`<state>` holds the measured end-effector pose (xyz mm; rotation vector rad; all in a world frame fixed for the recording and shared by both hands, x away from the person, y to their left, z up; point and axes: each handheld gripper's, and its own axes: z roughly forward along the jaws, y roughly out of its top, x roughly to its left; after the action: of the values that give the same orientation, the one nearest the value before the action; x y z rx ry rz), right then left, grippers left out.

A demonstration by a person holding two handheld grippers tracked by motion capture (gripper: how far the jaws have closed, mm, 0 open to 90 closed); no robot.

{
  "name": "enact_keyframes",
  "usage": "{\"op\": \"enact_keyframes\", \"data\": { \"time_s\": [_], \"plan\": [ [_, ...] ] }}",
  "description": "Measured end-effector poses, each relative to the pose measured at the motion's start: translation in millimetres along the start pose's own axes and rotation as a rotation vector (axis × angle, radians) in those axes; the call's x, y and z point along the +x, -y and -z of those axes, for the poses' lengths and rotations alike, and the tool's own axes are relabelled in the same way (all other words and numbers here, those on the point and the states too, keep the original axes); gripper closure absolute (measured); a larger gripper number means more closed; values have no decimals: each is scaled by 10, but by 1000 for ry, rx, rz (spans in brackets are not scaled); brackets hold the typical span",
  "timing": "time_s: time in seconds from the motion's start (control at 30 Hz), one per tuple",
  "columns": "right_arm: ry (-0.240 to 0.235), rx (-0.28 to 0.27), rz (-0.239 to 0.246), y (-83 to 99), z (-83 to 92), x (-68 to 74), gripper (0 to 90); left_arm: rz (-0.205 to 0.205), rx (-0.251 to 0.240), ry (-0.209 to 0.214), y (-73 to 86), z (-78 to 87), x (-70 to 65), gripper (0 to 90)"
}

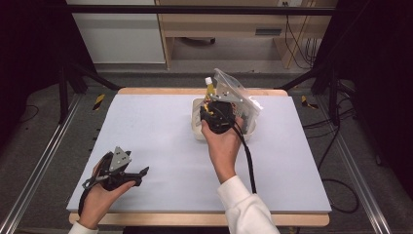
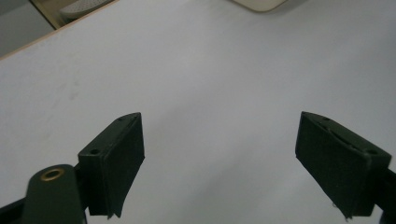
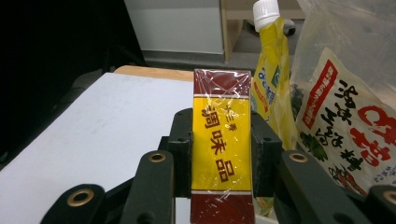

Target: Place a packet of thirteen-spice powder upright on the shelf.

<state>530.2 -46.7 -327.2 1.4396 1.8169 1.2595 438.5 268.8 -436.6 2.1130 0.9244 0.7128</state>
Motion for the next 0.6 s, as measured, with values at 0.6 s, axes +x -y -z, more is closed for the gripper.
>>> {"op": "enact_keyframes", "data": {
  "time_s": [0.6],
  "plan": [
    [47,9,-6,-76,-134,44,680,36,9,-25,110,54,70,153]
  ]
}}
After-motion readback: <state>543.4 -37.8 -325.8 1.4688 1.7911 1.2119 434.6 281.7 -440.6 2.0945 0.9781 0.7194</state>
